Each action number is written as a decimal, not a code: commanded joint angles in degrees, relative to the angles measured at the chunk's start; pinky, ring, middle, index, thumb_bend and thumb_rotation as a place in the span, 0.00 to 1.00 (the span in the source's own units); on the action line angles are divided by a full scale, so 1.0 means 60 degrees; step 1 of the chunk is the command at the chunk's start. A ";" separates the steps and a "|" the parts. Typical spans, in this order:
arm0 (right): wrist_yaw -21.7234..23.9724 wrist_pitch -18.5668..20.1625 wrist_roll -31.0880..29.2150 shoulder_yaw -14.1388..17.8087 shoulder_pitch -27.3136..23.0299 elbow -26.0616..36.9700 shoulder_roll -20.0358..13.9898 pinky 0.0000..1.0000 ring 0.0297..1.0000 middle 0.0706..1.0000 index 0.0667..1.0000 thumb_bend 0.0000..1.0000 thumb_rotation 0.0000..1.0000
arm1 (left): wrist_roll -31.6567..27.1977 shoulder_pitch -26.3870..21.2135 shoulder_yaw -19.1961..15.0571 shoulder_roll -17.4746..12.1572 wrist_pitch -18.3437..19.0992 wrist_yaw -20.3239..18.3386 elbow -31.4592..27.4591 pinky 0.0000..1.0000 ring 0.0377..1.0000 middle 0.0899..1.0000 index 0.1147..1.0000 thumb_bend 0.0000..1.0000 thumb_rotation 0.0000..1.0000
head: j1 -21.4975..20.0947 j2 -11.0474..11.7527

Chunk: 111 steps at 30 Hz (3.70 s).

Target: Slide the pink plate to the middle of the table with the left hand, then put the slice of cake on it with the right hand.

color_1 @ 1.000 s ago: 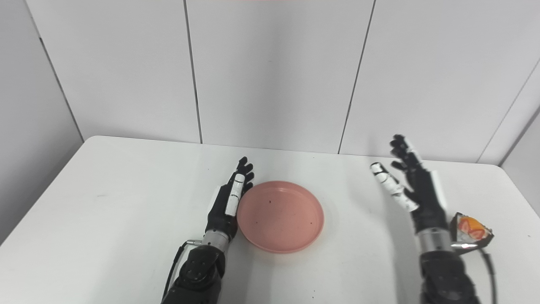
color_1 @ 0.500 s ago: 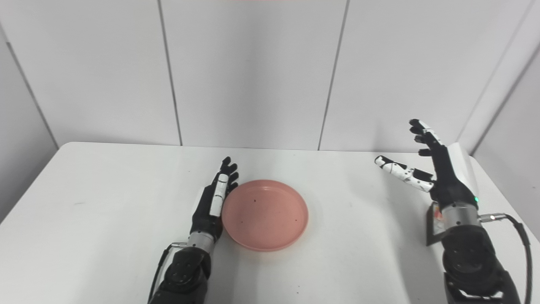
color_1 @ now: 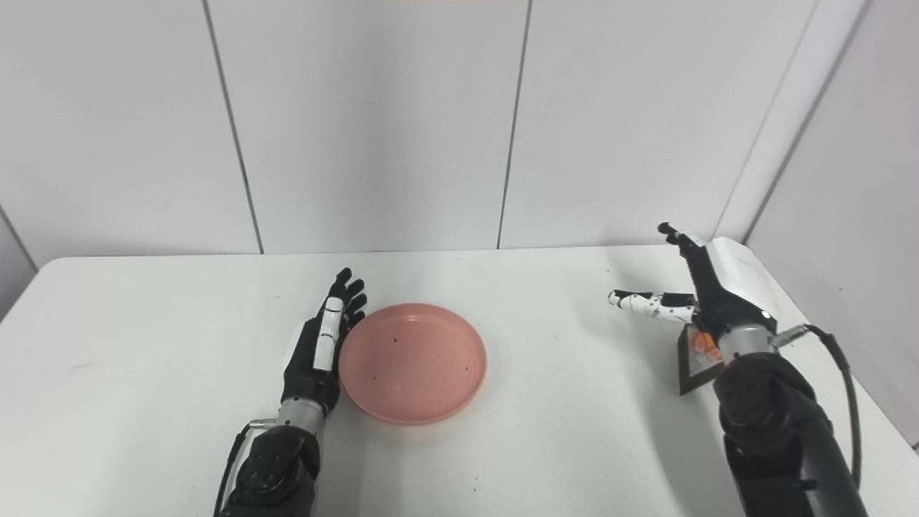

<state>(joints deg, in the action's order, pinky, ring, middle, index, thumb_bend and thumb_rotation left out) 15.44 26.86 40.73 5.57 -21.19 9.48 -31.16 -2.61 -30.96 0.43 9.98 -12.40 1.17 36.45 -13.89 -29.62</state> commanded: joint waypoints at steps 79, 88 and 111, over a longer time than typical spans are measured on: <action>-0.2260 -0.1588 -0.0751 0.0490 -0.0553 -0.2742 -0.0498 0.25 0.32 0.39 0.46 0.53 0.00 | -0.0014 0.0366 0.0146 0.0097 0.0280 0.0008 -0.0212 0.96 0.96 0.96 0.95 0.67 1.00 | 0.1355 -0.0200; -0.1621 -0.2120 -0.1709 -0.0538 -0.0673 -0.1521 -0.0176 0.28 0.36 0.44 0.45 0.53 0.00 | 0.0209 0.0406 0.0198 0.0307 0.0099 0.0366 -0.0158 0.96 0.96 0.96 0.95 0.64 1.00 | 0.2106 -0.0230; 0.1004 -0.1090 -0.1104 -0.3436 -0.1859 0.0361 0.1694 0.37 0.41 0.50 0.44 0.51 0.00 | 0.0289 0.0375 0.0229 0.0364 0.0056 0.0415 -0.0005 0.95 0.96 0.97 0.96 0.66 1.00 | 0.2503 -0.0286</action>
<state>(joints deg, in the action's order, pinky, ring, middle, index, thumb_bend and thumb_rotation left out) 21.77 19.60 32.86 -14.90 -29.52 10.99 -21.45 -0.88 -29.62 1.87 11.43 -12.19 3.09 34.89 1.05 -31.29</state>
